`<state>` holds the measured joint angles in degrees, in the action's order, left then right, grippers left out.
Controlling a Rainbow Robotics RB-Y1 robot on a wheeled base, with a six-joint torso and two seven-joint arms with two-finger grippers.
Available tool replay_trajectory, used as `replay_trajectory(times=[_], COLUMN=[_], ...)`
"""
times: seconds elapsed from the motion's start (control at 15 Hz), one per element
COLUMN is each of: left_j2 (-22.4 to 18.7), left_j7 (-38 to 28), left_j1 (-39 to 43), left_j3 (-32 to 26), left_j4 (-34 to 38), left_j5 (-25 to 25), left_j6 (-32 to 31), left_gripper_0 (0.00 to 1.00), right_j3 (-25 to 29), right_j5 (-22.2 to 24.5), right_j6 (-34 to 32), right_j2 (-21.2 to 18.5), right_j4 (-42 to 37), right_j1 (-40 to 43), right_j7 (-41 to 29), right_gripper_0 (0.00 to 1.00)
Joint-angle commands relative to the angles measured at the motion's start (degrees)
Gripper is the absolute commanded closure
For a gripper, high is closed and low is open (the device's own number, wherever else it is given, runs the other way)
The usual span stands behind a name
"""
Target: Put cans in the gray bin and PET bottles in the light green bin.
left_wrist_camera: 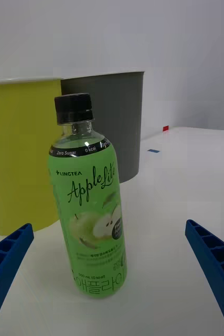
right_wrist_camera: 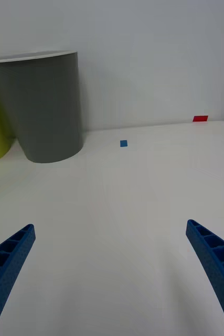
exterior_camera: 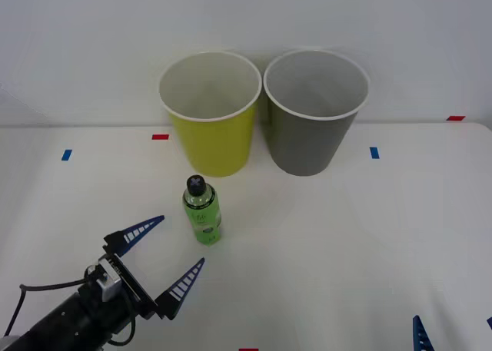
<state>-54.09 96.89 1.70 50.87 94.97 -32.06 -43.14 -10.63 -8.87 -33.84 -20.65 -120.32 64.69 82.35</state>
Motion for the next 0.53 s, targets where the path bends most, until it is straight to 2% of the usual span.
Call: replay_trajectory(times=[0.07, 0.33, 0.53], left_j2=[0.48, 3.20, 3.38], left_j7=[-0.56, -0.83, -0.91], left_j1=[-3.28, -5.48, -7.24], left_j3=[1.51, 1.42, 1.51], left_j4=[-1.02, -1.11, -1.02], left_j5=[-1.95, -4.06, -5.56], left_j6=[1.57, 4.73, 6.93], left_gripper_0=[0.00, 0.00, 0.00], right_j3=[0.00, 0.00, 0.00], right_j5=[-0.01, -0.01, -0.01], right_j6=[0.00, 0.00, 0.00], right_j2=[0.00, 0.00, 0.00], right_j4=[0.00, 0.00, 0.00], right_j1=[0.00, 0.00, 0.00], right_j7=[0.00, 0.00, 0.00], right_gripper_0=[0.00, 0.00, 0.00])
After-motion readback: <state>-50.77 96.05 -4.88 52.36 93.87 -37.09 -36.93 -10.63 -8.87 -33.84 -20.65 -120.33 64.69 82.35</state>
